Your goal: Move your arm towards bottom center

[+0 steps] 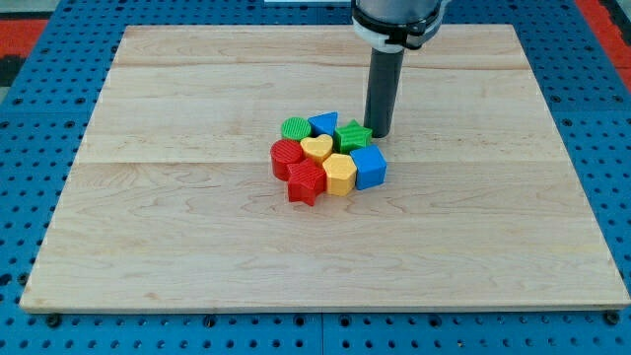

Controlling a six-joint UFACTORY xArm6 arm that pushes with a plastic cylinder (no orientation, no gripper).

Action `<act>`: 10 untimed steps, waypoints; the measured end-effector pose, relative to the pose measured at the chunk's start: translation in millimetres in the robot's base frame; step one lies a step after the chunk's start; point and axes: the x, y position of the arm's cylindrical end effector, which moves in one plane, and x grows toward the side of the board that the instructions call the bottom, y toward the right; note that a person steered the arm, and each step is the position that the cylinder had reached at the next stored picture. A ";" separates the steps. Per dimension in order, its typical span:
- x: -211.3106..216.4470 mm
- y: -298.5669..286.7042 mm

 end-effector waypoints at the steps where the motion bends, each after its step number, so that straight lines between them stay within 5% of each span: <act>1: 0.0 0.0; 3: -11.5 43.8; 5: 57.9 173.1; 7: 150.2 158.9; 10: 148.1 76.1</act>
